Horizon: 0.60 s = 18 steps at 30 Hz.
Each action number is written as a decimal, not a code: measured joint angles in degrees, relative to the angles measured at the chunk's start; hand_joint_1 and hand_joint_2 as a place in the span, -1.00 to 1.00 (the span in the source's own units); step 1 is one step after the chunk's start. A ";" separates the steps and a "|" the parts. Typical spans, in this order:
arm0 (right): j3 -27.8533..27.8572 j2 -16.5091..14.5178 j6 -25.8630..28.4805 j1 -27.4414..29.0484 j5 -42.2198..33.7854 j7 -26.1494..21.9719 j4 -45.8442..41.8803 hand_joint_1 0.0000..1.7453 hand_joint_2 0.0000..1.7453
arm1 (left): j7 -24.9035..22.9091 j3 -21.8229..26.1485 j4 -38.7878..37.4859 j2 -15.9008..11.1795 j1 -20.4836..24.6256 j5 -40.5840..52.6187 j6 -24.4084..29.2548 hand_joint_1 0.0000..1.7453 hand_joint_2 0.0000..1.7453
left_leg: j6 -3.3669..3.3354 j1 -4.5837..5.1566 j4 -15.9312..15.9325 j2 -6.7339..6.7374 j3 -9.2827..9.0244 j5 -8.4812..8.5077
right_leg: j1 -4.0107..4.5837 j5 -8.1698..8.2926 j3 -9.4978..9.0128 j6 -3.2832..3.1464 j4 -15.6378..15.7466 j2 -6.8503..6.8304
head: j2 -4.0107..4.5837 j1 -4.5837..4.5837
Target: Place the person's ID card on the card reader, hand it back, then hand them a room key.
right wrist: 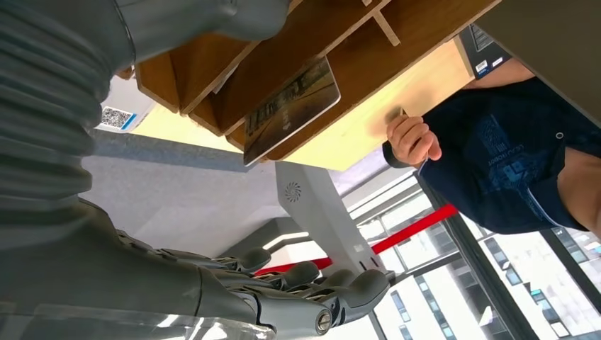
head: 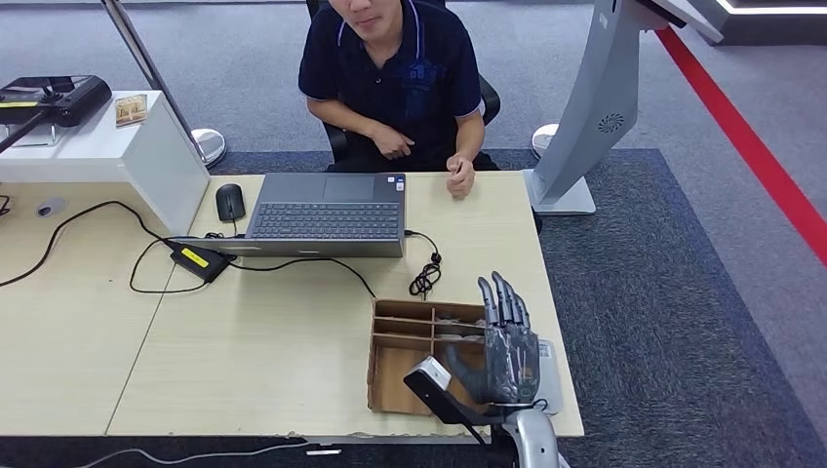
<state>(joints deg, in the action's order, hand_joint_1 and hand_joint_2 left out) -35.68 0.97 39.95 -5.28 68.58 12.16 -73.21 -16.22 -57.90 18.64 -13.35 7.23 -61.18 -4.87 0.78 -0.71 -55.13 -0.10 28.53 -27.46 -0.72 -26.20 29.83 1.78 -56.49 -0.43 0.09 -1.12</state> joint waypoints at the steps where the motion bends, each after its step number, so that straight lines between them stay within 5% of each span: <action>1: 0.01 -0.07 0.00 -0.04 0.01 -0.09 0.15 -0.80 1.00 | 0.00 0.00 0.00 0.00 0.00 0.00 0.00 -1.00 -1.00 | 0.00 0.00 0.00 0.00 0.00 0.00 | 0.00 0.00 0.00 0.00 0.00 0.00 | 0.00 0.00; 6: 0.03 -0.30 0.00 -0.14 0.01 -0.28 0.93 -0.38 1.00 | 0.00 0.00 0.00 -0.04 0.00 0.05 0.00 -1.00 -1.00 | 0.00 0.00 0.00 0.00 0.00 0.00 | 0.00 0.00 0.00 0.00 0.00 0.00 | 0.00 0.01; 18: 0.07 -0.76 0.02 -0.32 0.07 -0.52 2.10 -0.40 1.00 | 0.00 0.00 0.00 -0.13 -0.01 0.15 0.00 -1.00 -1.00 | 0.00 0.00 0.00 0.00 0.00 0.00 | 0.00 0.00 0.00 0.00 0.00 0.00 | 0.00 0.01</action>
<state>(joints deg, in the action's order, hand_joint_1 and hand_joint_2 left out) -35.61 0.21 39.98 -5.60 68.65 11.64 -71.12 -16.22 -57.90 18.64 -13.49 7.23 -61.02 -4.87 0.78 -0.71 -55.13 -0.10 28.53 -27.46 -0.72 -26.20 29.83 1.78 -56.50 -0.43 0.09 -1.11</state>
